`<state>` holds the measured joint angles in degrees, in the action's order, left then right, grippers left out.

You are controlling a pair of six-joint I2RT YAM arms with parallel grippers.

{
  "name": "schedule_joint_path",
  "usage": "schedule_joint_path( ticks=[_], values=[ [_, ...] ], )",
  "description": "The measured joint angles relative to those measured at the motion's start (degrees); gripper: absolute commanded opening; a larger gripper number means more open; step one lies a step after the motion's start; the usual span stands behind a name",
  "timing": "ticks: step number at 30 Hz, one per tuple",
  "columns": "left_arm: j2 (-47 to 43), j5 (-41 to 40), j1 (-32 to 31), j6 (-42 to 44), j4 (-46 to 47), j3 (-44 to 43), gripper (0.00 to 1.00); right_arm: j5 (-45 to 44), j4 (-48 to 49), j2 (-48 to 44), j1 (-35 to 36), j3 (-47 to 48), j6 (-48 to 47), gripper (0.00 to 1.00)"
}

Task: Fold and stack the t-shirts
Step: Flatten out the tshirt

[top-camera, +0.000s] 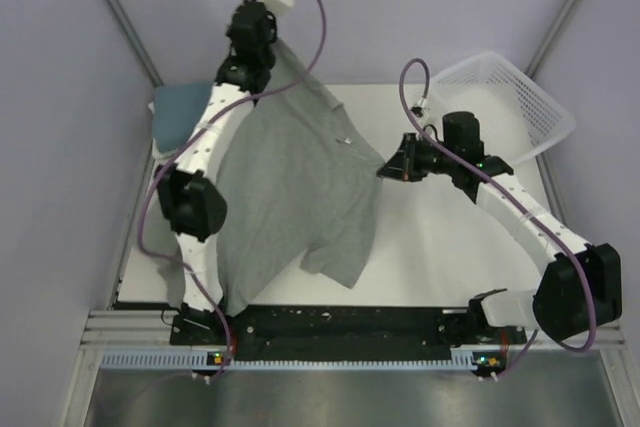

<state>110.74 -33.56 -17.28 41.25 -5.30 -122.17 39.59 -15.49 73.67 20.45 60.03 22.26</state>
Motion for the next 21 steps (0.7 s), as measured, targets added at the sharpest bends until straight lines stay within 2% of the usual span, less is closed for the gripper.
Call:
schedule_joint_path(
  ticks=[1,2,5,6,7,9,12,14,15,17,20,21],
  values=[
    [4.63,0.37,-1.11,-0.15,-0.63,-1.33,0.00,-1.60,0.35,0.68,-1.92,-2.32,0.83,0.00],
    [8.44,0.74,-2.10,-0.20,-1.05,-2.62,0.13,-2.80,0.57,1.09,-3.39,-3.76,1.44,0.00],
    [20.46,1.49,-6.23,2.01,-1.75,-7.54,0.78,-7.69,0.94,2.36,-8.98,-7.43,3.06,0.00],
    [23.52,1.60,-7.80,3.28,-1.36,-8.48,0.92,-9.51,1.01,2.71,-10.84,-8.17,3.50,0.00],
    [26.27,1.38,-9.57,4.31,-0.74,-8.98,0.99,-11.26,1.14,3.28,-12.74,-8.68,3.85,0.00],
    [29.59,1.14,-12.55,7.02,0.09,-9.03,0.99,-14.38,1.42,5.22,-16.09,-8.83,3.98,0.04],
    [30.93,1.14,-16.00,8.07,-1.29,-8.92,0.99,-18.18,1.09,9.03,-19.21,-8.48,3.72,0.44],
    [29.11,2.40,-17.55,6.84,-3.02,-7.54,0.99,-21.66,-0.63,12.28,-20.22,-7.19,2.86,0.57],
    [26.77,3.91,-17.88,5.75,-4.09,-5.14,0.99,-23.41,-2.01,13.77,-20.31,-6.08,2.16,0.74],
    [19.28,7.39,-17.77,3.15,-8.09,2.14,0.99,-26.71,-4.61,15.21,-20.26,-4.04,0.98,0.83],
    [5.88,12.74,-16.81,-0.28,-14.97,12.50,0.95,-31.08,-7.34,14.47,-20.22,-2.08,-1.03,0.84],
    [0.35,14.93,-16.50,-1.51,-17.68,16.15,0.93,-32.65,-8.22,13.53,-20.22,-1.75,-1.44,0.88]
  ],
)
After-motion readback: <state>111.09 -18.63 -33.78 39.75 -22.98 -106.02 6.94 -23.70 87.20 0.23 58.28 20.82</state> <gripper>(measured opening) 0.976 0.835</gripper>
